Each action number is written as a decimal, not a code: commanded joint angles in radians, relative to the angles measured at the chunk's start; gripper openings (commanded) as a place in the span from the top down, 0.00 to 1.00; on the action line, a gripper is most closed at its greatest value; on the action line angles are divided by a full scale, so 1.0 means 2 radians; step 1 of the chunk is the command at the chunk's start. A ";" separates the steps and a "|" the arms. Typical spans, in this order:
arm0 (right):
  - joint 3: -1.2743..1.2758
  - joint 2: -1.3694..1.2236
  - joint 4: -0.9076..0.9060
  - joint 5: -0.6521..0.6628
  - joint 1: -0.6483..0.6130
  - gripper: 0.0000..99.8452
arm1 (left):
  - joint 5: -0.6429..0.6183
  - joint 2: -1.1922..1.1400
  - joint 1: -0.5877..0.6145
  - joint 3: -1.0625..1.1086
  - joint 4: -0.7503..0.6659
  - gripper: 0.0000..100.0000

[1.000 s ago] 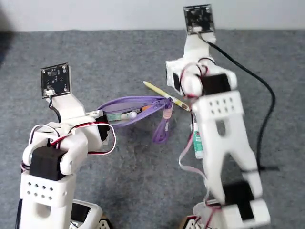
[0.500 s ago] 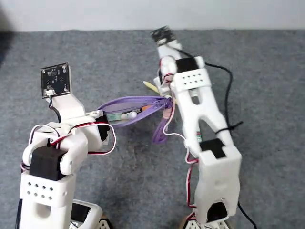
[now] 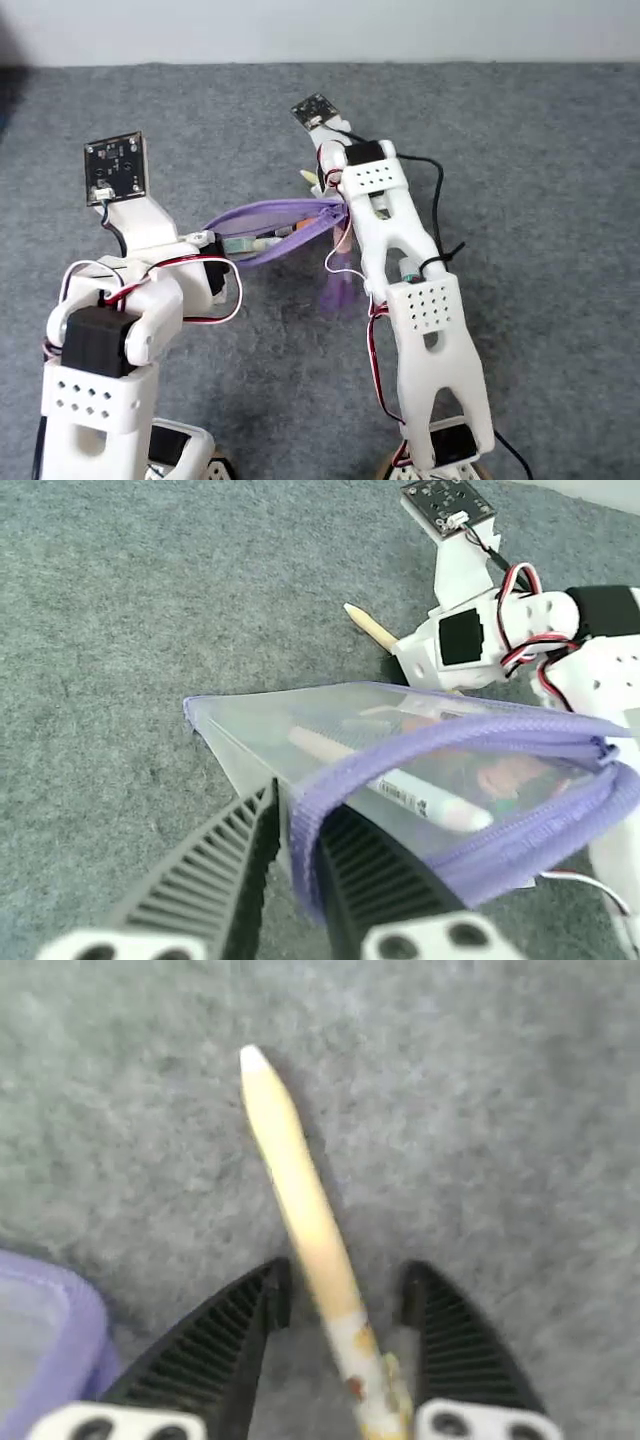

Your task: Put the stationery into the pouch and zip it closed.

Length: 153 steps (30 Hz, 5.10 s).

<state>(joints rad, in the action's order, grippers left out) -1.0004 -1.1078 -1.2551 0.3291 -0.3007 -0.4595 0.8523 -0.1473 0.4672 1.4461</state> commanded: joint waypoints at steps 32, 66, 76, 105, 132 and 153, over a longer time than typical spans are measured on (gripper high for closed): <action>-0.335 0.190 -0.273 -0.103 0.001 0.99 | -0.006 0.000 0.001 -0.016 0.001 0.99; 0.427 0.892 0.011 -0.311 -0.198 0.99 | -0.007 0.000 0.001 -0.016 0.012 0.99; 0.667 0.959 0.320 -0.284 -0.201 0.99 | -0.035 0.000 0.001 -0.016 0.021 0.99; 0.979 1.147 0.379 -0.157 -0.208 0.99 | -0.036 -0.004 0.001 -0.019 -0.001 0.99; 1.037 1.126 0.401 -0.095 -0.224 0.88 | -0.036 -0.003 0.000 -0.017 0.001 0.99; 0.743 1.061 0.144 -0.219 -0.166 0.99 | -0.036 0.000 0.001 -0.020 0.022 0.99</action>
<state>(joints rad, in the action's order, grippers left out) 0.5646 0.9805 -0.8869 -0.0560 -0.6229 -0.5209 0.8462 -0.1519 0.4687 1.4906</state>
